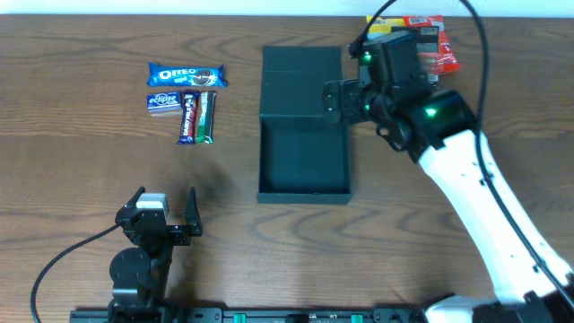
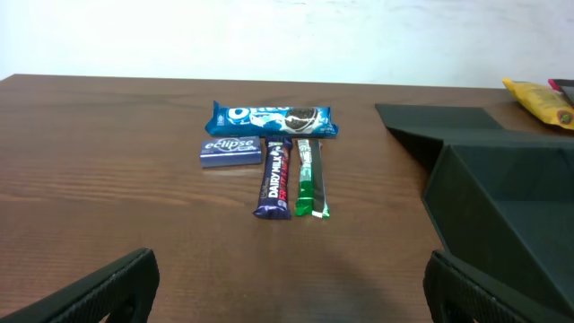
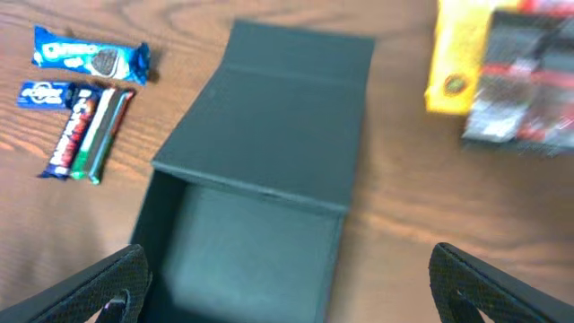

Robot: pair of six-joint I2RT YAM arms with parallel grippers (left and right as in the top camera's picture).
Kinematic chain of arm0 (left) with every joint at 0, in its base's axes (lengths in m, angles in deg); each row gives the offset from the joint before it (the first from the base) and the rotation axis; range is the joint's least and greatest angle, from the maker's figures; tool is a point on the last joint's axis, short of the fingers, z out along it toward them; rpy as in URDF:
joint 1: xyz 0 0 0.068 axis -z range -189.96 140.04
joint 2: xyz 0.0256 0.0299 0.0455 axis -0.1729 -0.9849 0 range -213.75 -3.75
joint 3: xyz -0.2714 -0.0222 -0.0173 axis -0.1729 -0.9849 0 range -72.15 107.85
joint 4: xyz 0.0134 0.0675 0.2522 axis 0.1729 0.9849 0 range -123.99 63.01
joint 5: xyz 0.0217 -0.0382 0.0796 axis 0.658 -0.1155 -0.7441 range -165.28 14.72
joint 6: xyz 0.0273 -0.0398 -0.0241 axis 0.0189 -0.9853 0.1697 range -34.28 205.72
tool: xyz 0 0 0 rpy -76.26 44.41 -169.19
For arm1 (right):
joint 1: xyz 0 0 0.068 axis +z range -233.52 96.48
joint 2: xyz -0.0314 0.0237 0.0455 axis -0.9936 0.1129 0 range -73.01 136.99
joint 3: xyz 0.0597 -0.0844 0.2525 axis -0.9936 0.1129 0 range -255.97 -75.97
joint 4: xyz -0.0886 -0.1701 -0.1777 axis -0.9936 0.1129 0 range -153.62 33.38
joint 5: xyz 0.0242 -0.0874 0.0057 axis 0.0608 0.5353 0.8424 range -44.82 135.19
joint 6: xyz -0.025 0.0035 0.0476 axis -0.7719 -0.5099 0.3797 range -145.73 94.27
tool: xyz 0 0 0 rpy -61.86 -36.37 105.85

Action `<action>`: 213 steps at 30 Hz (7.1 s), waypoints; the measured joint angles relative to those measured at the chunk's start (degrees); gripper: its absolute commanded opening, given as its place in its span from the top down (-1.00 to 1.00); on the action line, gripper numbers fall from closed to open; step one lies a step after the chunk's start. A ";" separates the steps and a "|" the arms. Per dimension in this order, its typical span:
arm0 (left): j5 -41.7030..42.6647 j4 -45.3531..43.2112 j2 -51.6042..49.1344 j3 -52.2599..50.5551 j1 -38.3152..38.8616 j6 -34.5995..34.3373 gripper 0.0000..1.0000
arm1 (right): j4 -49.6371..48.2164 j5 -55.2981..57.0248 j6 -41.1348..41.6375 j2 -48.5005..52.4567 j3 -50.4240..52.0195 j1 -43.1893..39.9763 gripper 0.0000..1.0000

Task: Pack container
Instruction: 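Push the black box lid open with the right gripper, then reach right gripper to the black snack packs and grasp them, then lift the black snack packs and carry them toward the box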

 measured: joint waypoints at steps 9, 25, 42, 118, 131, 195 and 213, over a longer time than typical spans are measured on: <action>0.00 0.00 0.00 0.00 0.00 0.02 -0.91 | -1.81 3.37 -3.72 3.13 -0.02 -8.94 -0.99; 0.00 -0.02 0.00 0.00 0.00 0.00 -0.91 | -3.80 8.09 -10.99 48.19 -39.95 -22.08 -0.98; 0.00 0.00 0.00 0.00 0.00 0.00 -0.91 | -5.92 5.22 -12.87 61.07 -45.62 -23.56 0.17; 0.00 0.00 0.00 0.00 0.00 0.00 -0.91 | 1.55 -0.83 -12.70 61.07 -45.20 -30.14 -0.11; 0.00 0.00 0.00 0.00 0.00 0.00 -0.91 | 5.38 -0.81 -12.63 61.07 -46.29 -30.27 0.98; 0.00 0.00 0.00 0.00 0.00 0.00 -0.91 | 4.02 0.22 -8.28 61.64 -48.28 -28.22 -0.99; 0.00 0.00 0.00 0.00 0.00 0.00 -0.91 | 4.31 -4.09 -6.47 62.95 -49.31 -28.20 0.46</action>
